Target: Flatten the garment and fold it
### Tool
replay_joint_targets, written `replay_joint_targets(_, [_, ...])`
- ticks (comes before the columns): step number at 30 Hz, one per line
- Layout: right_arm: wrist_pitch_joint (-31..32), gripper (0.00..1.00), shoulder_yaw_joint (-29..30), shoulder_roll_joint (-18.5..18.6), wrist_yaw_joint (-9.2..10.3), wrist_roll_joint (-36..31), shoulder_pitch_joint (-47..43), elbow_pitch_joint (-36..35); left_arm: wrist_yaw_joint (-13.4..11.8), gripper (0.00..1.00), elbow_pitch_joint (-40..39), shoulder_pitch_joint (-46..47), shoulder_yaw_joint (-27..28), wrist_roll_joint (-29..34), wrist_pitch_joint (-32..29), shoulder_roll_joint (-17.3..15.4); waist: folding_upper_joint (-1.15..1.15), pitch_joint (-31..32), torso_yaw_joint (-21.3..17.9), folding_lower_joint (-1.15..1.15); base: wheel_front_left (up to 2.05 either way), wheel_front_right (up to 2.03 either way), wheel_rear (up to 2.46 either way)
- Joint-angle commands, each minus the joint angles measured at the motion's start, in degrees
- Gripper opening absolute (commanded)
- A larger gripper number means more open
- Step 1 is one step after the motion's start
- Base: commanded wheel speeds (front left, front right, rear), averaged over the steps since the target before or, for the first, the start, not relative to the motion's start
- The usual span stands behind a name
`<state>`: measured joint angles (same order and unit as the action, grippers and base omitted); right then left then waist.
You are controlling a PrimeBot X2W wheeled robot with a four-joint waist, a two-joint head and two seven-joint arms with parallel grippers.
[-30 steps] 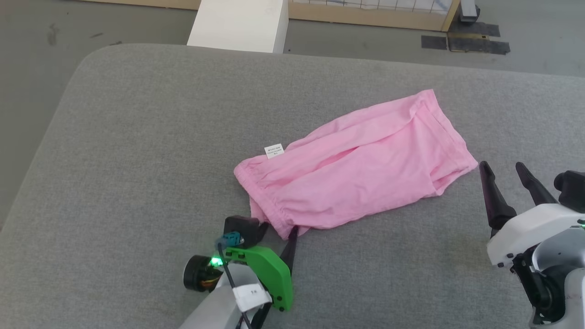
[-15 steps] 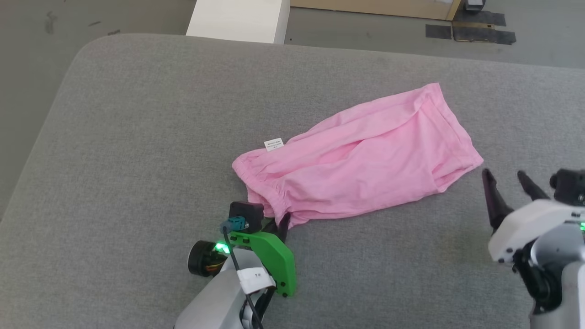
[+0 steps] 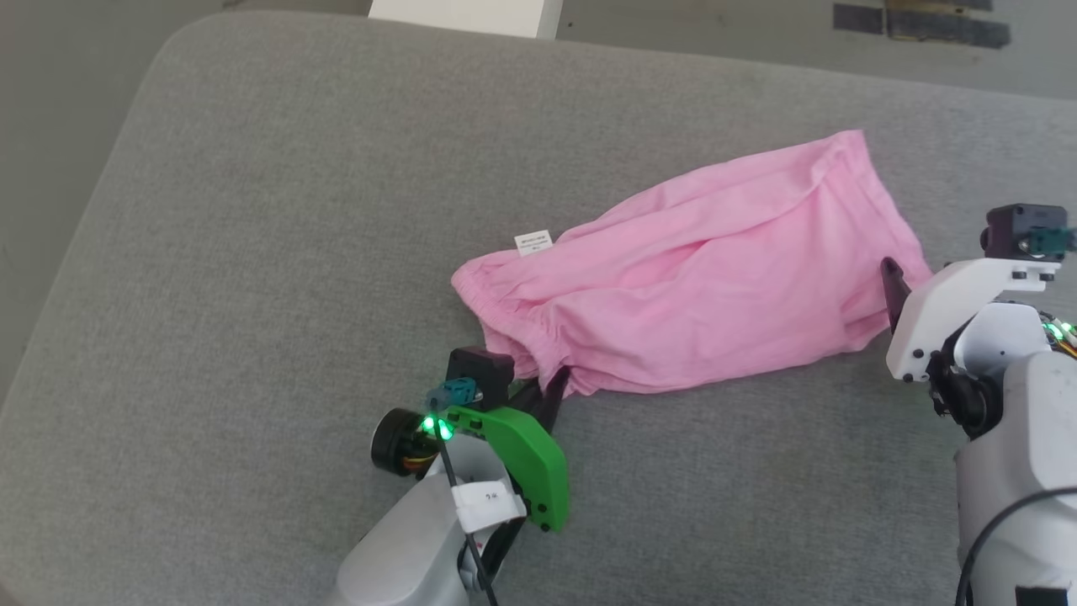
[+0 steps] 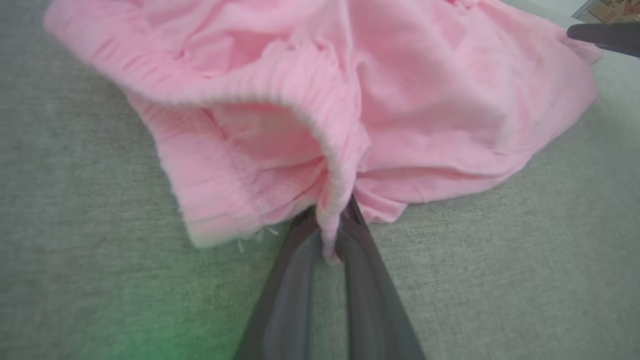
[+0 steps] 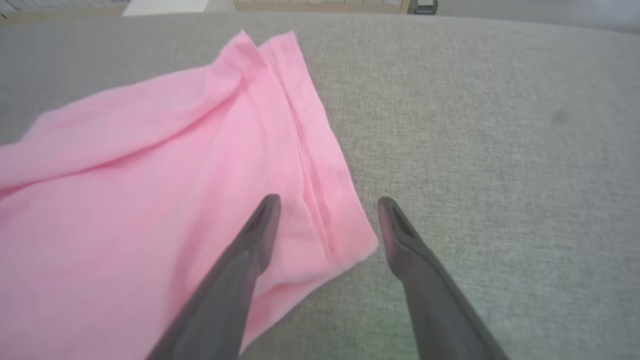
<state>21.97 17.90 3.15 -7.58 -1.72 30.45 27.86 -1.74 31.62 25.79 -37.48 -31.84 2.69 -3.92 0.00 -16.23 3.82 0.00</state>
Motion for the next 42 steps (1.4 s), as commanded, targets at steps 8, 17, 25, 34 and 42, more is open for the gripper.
replay_joint_targets(8, [12.4,0.51,1.1,0.2,0.09,-7.1,3.5,8.4,-0.1,0.0,0.2,0.9,-0.6,-0.2,0.2,0.0,0.0,-1.9,1.6,0.0,0.0,0.0,0.0])
replay_joint_targets(17, [12.3,0.0,-2.0,1.0,0.09,-4.2,-0.3,2.8,0.3,0.0,-0.3,0.2,-1.6,0.2,0.6,-1.1,0.0,0.5,0.4,0.0,0.0,0.0,0.0])
replay_joint_targets(25, [11.6,0.0,-2.5,0.2,0.09,2.5,-13.8,-13.8,0.8,0.0,-5.0,-3.3,-3.0,0.6,-1.6,-5.7,0.0,4.6,-1.4,0.0,0.0,0.0,0.0])
replay_joint_targets(34, [13.2,0.0,-3.0,-0.2,0.09,12.7,-30.3,-28.2,1.2,0.0,-14.6,-9.4,-4.4,-0.9,-9.0,-12.8,0.0,6.8,-3.5,0.0,0.0,0.0,0.0])
replay_joint_targets(42, [11.5,1.0,-3.7,-0.3,0.09,16.4,-35.9,-25.9,0.3,1.0,-19.7,-13.2,-4.0,-3.0,-10.9,-14.9,0.0,7.6,-3.9,0.0,0.0,0.0,0.0])
